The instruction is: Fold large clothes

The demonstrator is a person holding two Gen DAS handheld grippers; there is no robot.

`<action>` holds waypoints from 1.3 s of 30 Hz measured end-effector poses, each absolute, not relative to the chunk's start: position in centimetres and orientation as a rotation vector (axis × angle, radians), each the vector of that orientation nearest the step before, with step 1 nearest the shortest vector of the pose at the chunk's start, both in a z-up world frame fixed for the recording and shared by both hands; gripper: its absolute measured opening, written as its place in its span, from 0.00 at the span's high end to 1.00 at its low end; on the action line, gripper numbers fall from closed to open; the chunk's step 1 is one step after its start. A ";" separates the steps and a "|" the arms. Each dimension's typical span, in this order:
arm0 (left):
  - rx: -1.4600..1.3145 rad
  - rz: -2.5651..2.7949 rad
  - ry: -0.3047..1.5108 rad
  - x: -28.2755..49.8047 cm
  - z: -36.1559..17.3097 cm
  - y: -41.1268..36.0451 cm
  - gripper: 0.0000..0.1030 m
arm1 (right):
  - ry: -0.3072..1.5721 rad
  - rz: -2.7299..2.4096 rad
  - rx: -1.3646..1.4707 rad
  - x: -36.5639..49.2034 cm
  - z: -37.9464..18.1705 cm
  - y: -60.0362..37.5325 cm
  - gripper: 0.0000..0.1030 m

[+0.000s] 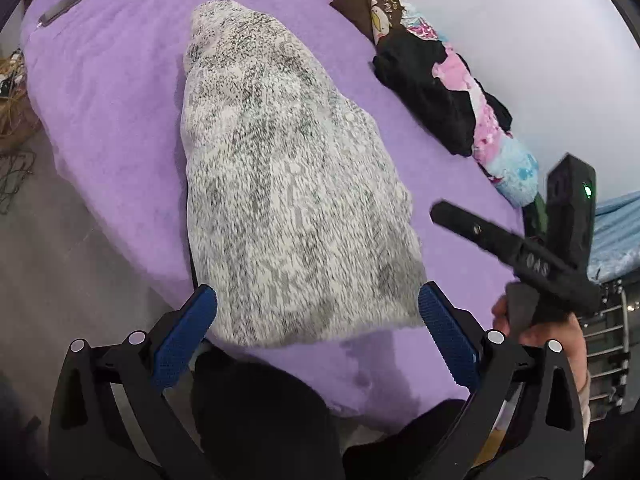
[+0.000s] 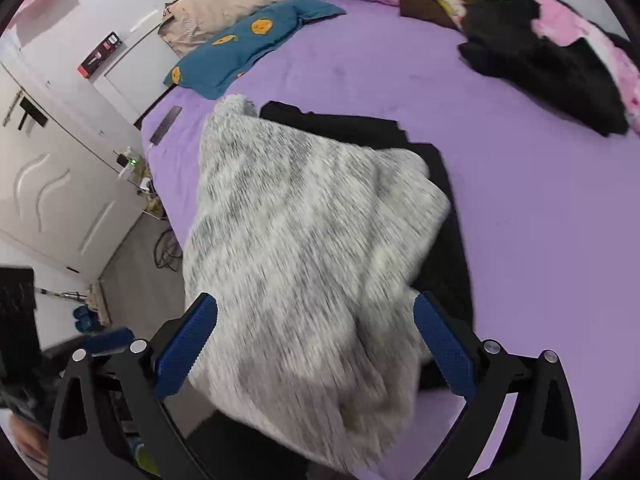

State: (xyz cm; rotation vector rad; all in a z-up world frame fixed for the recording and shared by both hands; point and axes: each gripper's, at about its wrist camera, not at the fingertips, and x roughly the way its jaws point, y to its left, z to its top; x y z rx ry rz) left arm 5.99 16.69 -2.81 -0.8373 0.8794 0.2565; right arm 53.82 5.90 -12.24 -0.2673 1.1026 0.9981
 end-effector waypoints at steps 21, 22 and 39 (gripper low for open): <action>-0.758 0.353 0.846 2.5 0.2 7.7 0.06 | 1.036 0.991 -0.245 47.8 -10.9 -7.8 0.06; -0.748 0.355 0.842 2.4 0.6 7.3 0.06 | 1.034 0.988 -0.239 47.8 -10.8 -8.3 0.06; -0.571 0.506 0.791 -1.3 3.0 2.6 0.06 | 0.875 1.001 -0.311 41.5 -8.4 -12.0 0.06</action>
